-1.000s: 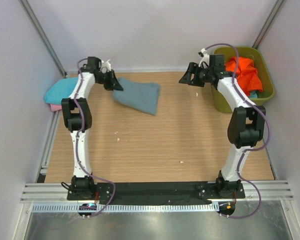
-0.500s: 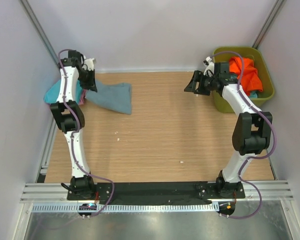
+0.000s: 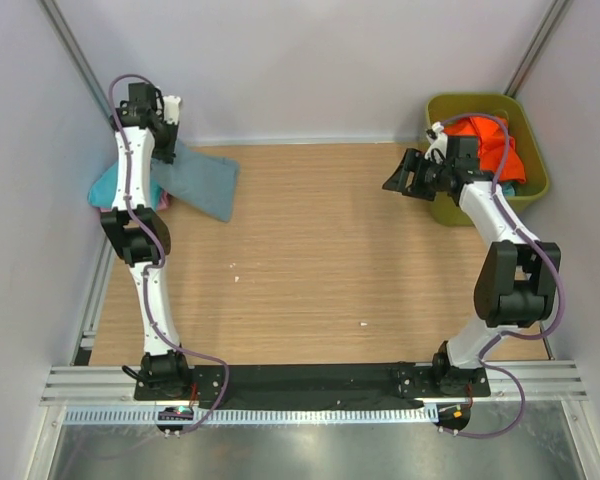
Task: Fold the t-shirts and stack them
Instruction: Neatly place the folded tshirt to the corner
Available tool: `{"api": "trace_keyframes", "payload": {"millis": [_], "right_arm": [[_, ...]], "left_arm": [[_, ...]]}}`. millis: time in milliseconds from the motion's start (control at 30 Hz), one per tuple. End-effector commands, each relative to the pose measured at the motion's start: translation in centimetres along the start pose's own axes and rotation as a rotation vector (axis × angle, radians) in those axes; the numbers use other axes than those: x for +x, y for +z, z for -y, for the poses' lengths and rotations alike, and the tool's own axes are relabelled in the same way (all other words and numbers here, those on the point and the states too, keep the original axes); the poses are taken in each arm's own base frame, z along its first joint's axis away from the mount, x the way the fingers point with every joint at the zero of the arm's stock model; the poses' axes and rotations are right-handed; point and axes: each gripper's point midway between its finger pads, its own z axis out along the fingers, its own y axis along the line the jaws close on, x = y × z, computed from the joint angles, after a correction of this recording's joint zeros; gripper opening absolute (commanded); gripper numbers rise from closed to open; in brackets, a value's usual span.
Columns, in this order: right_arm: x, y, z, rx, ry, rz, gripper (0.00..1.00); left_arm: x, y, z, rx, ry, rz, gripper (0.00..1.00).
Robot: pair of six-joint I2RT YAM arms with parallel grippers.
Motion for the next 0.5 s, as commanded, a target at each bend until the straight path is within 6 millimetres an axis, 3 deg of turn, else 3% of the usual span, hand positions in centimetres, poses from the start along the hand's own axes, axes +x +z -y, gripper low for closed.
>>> {"api": "trace_keyframes", "payload": {"millis": [0, 467], "right_arm": [[-1.3, -1.9, -0.4, -0.010, -0.007, 0.072, 0.73], [-0.7, -3.6, 2.5, 0.023, 0.092, 0.106, 0.72]], "left_arm": [[-4.6, -5.1, -3.7, -0.182, 0.065, 0.170, 0.00], [-7.8, -11.2, -7.0, -0.329, 0.113, 0.316, 0.00]]}}
